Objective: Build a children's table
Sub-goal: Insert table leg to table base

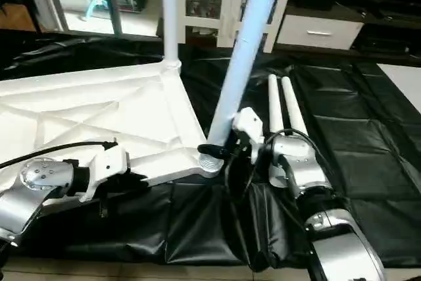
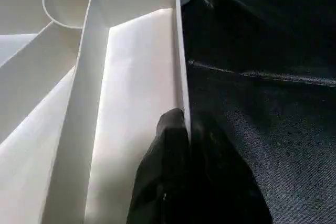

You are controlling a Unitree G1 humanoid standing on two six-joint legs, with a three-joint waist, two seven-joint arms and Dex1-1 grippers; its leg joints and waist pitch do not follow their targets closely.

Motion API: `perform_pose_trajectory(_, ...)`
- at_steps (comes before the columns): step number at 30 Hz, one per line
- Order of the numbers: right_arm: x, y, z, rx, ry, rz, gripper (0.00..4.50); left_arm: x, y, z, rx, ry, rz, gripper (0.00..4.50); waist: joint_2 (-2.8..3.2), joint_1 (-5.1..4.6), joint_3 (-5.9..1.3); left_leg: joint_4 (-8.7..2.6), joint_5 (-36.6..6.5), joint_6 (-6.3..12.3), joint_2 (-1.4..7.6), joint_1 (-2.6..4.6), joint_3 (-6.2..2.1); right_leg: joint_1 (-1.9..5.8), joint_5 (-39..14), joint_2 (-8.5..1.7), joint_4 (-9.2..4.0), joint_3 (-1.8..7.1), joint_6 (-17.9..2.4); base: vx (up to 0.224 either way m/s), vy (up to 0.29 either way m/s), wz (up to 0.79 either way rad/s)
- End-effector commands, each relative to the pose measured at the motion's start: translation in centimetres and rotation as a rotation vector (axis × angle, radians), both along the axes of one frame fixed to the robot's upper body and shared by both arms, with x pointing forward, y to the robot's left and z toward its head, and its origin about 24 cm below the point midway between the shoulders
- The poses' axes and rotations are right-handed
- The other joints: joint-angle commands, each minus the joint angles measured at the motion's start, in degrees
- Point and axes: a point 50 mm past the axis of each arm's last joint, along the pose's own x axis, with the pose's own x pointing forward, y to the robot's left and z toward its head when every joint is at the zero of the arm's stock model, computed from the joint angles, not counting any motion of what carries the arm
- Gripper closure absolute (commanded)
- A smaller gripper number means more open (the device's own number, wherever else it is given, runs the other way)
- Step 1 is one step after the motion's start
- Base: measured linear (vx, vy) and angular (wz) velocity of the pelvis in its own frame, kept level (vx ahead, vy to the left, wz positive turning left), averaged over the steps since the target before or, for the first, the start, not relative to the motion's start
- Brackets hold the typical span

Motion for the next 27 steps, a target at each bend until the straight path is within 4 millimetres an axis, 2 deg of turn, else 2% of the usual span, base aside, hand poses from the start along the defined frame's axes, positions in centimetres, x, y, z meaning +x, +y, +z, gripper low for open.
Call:
perform_pose_trajectory(1, -3.0, -1.8, -6.5, -0.423, 0.138, 0.017, 2.6, 0.0, -0.7, 0.4, -0.027, 0.006, -0.054, 4.5, 0.53, -0.31, 0.05, -5.82, -29.6, -1.03, 4.2, -0.12, -3.32, -0.97, -34.8, -4.37, -5.88, 3.07, -6.8, 0.0, 0.0, 0.0)
perform_pose_trajectory(6, -2.8, -1.8, -6.4, -0.423, 0.117, 0.009, 2.58, -0.1, -0.7, 0.5, -0.029, 0.017, -0.057, 4.5, 0.52, -0.32, 0.06, -5.65, -29.9, -0.66, 4.14, 0.03, -3.26, -1.28, -36.7, -4.37, -6.14, 3.1, -6.3, 0.0, 0.0, 0.0)
perform_pose_trajectory(8, -2.7, -1.8, -6.3, -0.427, 0.1, 0.003, 2.58, -0.2, -0.7, 0.5, -0.033, 0.026, -0.058, 4.5, 0.53, -0.26, -0.03, -5.59, -29.2, -0.56, 4.15, 0.16, -3.1, -1.38, -35.6, -4.3, -6.07, 3.16, -6.8, 0.0, 0.0, 0.0)
perform_pose_trajectory(16, -2.3, -1.8, -6.2, -0.341, 0.159, -0.066, 2.56, -0.2, -0.9, 0.6, -0.05, 0.03, -0.051, 4.5, 0.5, -0.32, -0.31, -5.58, -28.0, -0.66, 4.17, 0.04, -2.89, -0.99, -31.7, -4.16, -5.64, 3.11, -8.5, 0.0, 0.0, 0.0)
perform_pose_trajectory(21, -1.6, -1.2, -6.2, -0.276, 0.179, -0.184, 2.56, 0.2, -1.9, 1.0, -0.077, 0.021, -0.001, 4.5, 0.64, -0.3, -0.33, -5.53, -26.9, -0.82, 4.25, 0.08, -2.71, -0.87, -29.3, -4.18, -5.4, 3.15, -9.8, 0.0, 0.0, 0.0)
perform_pose_trajectory(22, -1.3, -0.8, -6.2, -0.244, 0.192, -0.24, 2.56, 0.6, -2.3, 1.1, -0.073, 0.011, 0.029, 4.5, 0.52, -0.42, -0.21, -5.54, -27.0, -1.09, 4.2, 0.04, -2.74, -0.9, -29.6, -4.13, -5.43, 3.15, -9.9, 0.0, 0.0, 0.0)
perform_pose_trajectory(25, -0.9, -0.2, -6.2, -0.214, 0.196, -0.315, 2.55, 1.4, -2.8, 1.2, -0.073, 0.018, 0.107, 4.5, 0.69, -0.28, -0.21, -5.51, -28.3, -1.9, 4.11, 0.56, -2.7, -1.21, -30.8, -3.94, -5.69, 3.01, -8.9, 0.0, 0.0, 0.0)
perform_pose_trajectory(27, -0.7, 0.3, -6.3, -0.213, 0.184, -0.355, 2.54, 2.0, -3.4, 1.4, -0.082, 0.019, 0.174, 4.5, 0.57, -0.15, -0.26, -5.53, -28.4, -2.16, 4.04, 0.46, -2.84, -1.13, -31.0, -4.01, -5.73, 2.92, -8.5, 0.0, 0.0, 0.0)
